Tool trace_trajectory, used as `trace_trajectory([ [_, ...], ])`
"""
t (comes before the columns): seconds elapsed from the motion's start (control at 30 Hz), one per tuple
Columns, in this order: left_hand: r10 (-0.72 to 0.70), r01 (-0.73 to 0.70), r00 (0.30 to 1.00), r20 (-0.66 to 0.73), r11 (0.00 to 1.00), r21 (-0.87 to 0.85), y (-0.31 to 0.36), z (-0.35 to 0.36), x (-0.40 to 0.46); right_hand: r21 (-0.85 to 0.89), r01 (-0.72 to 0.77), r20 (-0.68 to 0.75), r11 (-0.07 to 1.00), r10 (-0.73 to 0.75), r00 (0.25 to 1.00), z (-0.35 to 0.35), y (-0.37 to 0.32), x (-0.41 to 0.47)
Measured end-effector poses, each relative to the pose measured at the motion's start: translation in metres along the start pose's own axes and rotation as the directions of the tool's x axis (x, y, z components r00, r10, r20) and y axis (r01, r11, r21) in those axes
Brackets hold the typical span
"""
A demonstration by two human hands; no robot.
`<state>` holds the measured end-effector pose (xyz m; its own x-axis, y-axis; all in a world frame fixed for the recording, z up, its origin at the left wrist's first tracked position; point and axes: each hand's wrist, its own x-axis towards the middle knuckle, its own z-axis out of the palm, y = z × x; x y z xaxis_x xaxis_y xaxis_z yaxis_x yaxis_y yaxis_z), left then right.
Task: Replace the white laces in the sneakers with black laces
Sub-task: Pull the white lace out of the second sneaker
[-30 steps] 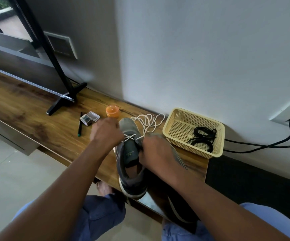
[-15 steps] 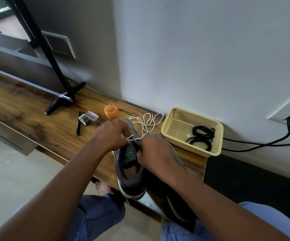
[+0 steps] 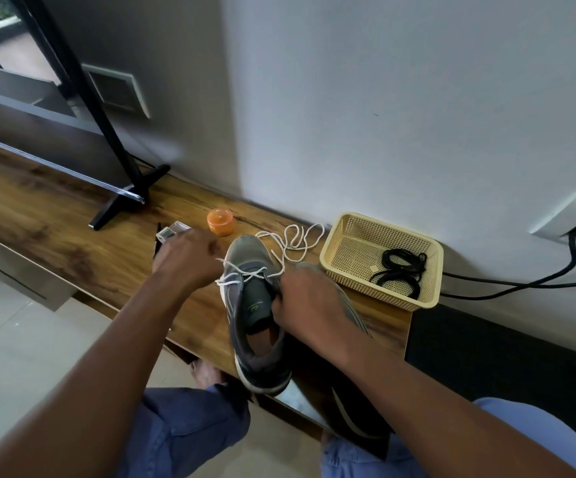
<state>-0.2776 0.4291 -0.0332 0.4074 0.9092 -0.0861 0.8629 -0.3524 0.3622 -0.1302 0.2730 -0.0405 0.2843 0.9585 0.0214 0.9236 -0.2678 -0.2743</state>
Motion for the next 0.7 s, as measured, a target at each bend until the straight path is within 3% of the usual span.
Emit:
trace_trajectory([
  [0.07, 0.139, -0.131, 0.986, 0.088, 0.987, -0.091, 0.014, 0.001, -0.005, 0.016, -0.011, 0.000, 1.000, 0.011, 1.000, 0.001, 0.000, 0.001],
  [0.13, 0.192, -0.187, 0.967, 0.169, 0.981, -0.050, 0.027, 0.007, -0.009, 0.029, -0.024, -0.003, 0.999, 0.024, 1.000, 0.002, 0.000, 0.001],
  [0.27, 0.153, -0.168, 0.980, 0.131, 0.979, 0.113, 0.037, 0.014, -0.013, 0.022, -0.024, -0.004, 0.999, 0.025, 1.000, 0.003, 0.001, 0.002],
  [0.47, 0.141, -0.162, 0.982, 0.126, 0.970, 0.179, 0.037, 0.013, -0.014, 0.015, -0.013, -0.004, 1.000, 0.013, 1.000, 0.003, 0.001, 0.002],
  [0.53, 0.106, -0.116, 0.992, 0.064, 0.976, 0.183, 0.036, 0.011, -0.013, 0.020, -0.020, -0.007, 1.000, 0.020, 1.000, 0.003, 0.002, 0.002],
  [0.63, -0.107, 0.122, 0.991, -0.086, 0.971, 0.204, 0.021, -0.001, -0.007, 0.020, -0.015, -0.007, 1.000, 0.015, 1.000, 0.004, 0.002, 0.003],
  [0.7, -0.213, 0.228, 0.973, -0.085, 0.936, 0.268, 0.013, -0.002, -0.008, 0.017, -0.013, 0.000, 1.000, 0.013, 1.000, 0.004, 0.002, 0.003],
])
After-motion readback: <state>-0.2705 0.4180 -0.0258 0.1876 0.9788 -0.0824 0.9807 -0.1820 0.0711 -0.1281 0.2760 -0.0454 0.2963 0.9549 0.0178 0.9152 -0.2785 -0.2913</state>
